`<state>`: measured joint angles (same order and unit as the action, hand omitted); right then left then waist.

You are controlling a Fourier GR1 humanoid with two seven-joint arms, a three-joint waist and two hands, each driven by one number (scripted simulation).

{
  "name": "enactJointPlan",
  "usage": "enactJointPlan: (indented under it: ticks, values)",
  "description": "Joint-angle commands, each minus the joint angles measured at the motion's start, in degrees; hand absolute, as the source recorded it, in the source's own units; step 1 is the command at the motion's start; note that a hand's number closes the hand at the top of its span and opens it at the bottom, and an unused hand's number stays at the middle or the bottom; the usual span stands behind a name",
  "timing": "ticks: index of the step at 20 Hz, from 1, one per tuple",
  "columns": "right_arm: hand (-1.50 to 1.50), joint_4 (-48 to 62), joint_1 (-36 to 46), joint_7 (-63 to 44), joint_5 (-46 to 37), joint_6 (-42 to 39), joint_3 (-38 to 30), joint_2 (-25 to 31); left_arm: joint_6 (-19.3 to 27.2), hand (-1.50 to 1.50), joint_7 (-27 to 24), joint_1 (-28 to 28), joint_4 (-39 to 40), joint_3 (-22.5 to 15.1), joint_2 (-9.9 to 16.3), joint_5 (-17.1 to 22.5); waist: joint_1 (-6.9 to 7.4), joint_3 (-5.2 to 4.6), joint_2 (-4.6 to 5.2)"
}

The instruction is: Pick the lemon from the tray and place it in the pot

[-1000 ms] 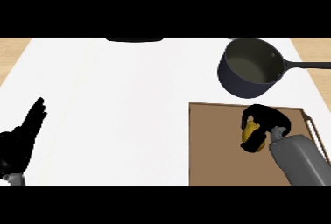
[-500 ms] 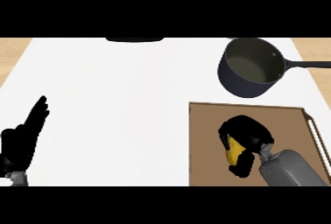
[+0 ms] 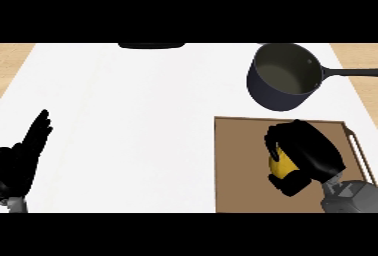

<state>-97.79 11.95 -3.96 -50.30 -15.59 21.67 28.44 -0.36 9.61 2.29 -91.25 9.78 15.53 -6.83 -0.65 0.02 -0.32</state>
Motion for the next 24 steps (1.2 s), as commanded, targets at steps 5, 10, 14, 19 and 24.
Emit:
enactJointPlan:
  ticks: [5, 10, 14, 19, 24]
  values:
    - [1.50, -15.24, -0.27, -4.62, 1.06, 7.04, -11.72, -0.26, -0.23, 0.00, -2.90, 1.47, 1.31, 1.02, 0.18, -0.22, -0.03, -0.05, 0.09]
    - [1.50, -15.82, 1.73, -6.08, 10.59, 3.36, -19.95, -2.80, 0.82, 0.00, -0.87, -0.74, 0.69, -0.95, -1.71, -1.80, 0.47, -0.02, 0.27]
    - [1.50, -5.51, 9.08, -1.35, 16.82, 3.80, -27.82, -2.17, 0.81, 0.00, 0.74, -2.47, 1.24, -1.62, -1.63, -2.94, 0.99, 0.01, 0.43]
    - [1.50, 1.67, 13.10, 1.37, 15.81, 4.57, -29.89, -2.56, -1.25, 0.00, 0.10, -1.57, -0.10, 0.11, -1.32, -0.93, 1.09, -0.01, 0.36]
    - [1.50, 17.74, 23.79, 7.44, 16.31, 5.58, -32.16, -0.46, -2.05, 0.00, -4.41, -0.47, 3.68, 1.84, -0.89, -0.59, 1.37, -0.02, 0.46]
